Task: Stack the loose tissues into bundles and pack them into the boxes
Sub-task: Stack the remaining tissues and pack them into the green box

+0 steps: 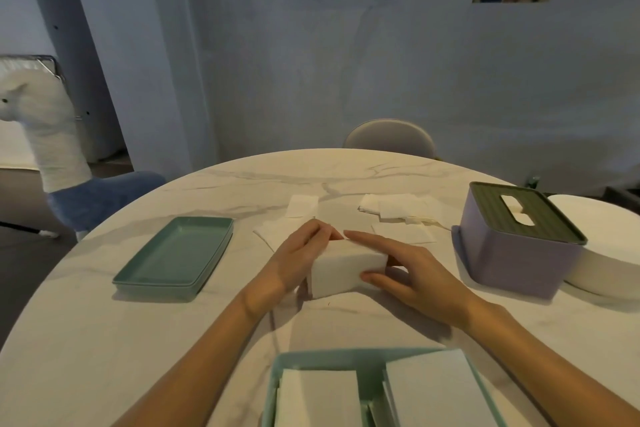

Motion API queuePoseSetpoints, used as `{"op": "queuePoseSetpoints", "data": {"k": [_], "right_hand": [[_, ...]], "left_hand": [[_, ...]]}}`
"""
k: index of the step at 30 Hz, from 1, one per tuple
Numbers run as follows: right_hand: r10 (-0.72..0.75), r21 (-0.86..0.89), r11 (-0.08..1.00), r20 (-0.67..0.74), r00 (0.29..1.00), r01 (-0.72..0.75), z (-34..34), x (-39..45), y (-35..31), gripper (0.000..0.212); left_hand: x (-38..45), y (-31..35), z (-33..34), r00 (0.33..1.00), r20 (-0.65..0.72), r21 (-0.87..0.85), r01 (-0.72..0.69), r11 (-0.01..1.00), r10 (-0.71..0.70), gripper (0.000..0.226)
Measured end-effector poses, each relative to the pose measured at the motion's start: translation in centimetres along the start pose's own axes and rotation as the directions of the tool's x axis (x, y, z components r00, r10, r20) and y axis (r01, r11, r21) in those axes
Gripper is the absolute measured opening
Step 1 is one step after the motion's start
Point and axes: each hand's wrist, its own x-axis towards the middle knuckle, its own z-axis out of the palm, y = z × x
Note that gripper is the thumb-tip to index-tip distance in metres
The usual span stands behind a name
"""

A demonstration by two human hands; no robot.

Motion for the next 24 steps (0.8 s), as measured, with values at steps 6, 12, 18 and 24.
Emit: {"op": "queuePoseSetpoints", "data": {"k": [6,12,18,24], "right_hand": [[0.003,-0.008,1.0,-0.057,0.998,-0.003,-0.5,0.3,0.0,0.046],[0.057,0.061,0.997,-0.1,0.993,-0.051,-0.8,0.5,0.2,0.052],[0.173,0.046,0.985,-0.083,0.982,-0.169,-0.7,0.4,0.7,0.05],[0.217,0.166,0.967,-0.127,0.968,-0.195,-2.5,0.7,-2.0,0.046]], "left_hand": [[-0.3,0.0,-2.6,0.964,0.222,0.212,-0.195,0.958,0.147,0.04],[-0.2,-0.3,-3.6,0.975,0.157,0.116,-0.18,0.977,0.161,0.04],[-0.1,-1.2,-3.3,0.984,0.135,0.213,-0.142,0.967,0.115,0.033],[-1.3,2.2,-3.4,0.991,0.056,0.208,-0.13,0.97,0.121,0.032]]}}
